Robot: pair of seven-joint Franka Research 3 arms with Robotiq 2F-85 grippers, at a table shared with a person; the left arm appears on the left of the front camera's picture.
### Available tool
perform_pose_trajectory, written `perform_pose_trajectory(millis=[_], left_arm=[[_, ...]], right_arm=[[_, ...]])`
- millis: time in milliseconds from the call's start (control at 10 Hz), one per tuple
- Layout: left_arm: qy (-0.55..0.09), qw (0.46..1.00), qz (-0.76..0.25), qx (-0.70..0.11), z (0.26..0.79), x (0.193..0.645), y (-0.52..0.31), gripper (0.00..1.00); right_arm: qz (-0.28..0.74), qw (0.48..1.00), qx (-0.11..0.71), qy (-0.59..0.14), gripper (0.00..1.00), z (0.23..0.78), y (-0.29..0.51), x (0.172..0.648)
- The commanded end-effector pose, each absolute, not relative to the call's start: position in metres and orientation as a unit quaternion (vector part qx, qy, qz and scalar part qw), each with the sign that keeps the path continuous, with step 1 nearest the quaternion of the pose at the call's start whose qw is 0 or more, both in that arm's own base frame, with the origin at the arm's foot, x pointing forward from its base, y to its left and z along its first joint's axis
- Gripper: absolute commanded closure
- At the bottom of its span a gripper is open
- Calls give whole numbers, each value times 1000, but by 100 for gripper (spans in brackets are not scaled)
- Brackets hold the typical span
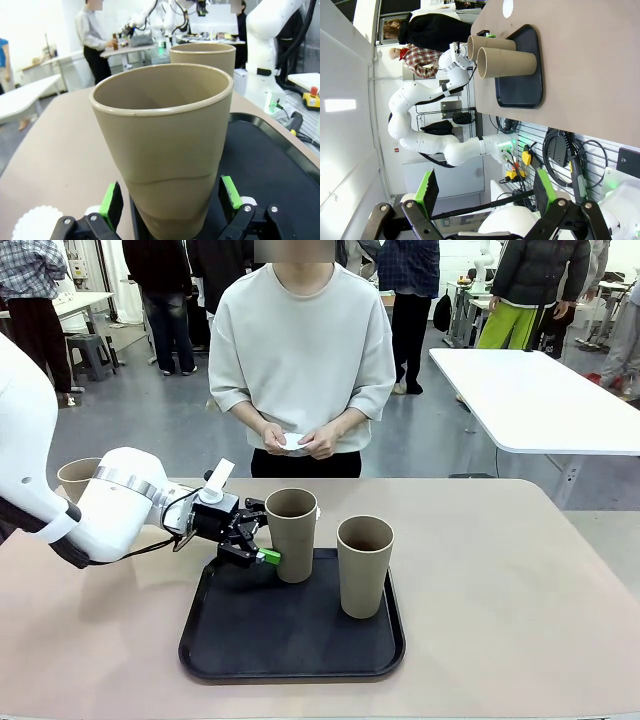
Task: Place coasters on the table and set cups on them.
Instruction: Take one Reusable plastic cup from the Flat Tray and place it on a coaster set by the human.
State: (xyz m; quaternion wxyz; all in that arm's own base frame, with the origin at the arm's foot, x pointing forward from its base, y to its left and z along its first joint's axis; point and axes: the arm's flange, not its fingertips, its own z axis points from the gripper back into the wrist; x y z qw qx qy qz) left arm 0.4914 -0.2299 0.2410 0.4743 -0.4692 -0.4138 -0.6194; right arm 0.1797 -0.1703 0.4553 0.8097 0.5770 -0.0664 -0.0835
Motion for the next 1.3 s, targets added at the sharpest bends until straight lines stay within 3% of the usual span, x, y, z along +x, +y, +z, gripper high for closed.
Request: perform_pose_trajectory(millis=[0, 600, 700, 800, 900, 1000, 1200], left_arm=[[-416, 483, -610, -471, 232, 499, -242, 0], [-421, 476, -581, -509, 223, 499, -253, 0], [-428, 467, -580, -512, 223, 498, -253, 14], [-425, 466, -582, -513, 222, 498, -253, 60], [-423, 465, -583, -514, 223, 499, -252, 73], [-422, 464, -585, -514, 223, 498, -252, 100], [-425, 460, -583, -518, 227, 496, -250, 100]], right_arm=[[-80, 807, 581, -70, 0, 455, -170, 179], [-80, 807, 581, -70, 0, 455, -170, 179], [-80, 807, 581, -70, 0, 455, -170, 179], [-80, 807, 581, -70, 0, 455, -170, 179], [-80, 807, 581, -70, 0, 455, -170, 179], [-80, 807, 581, -70, 0, 455, -170, 179], [-80, 807, 581, -70, 0, 455, -170, 179]])
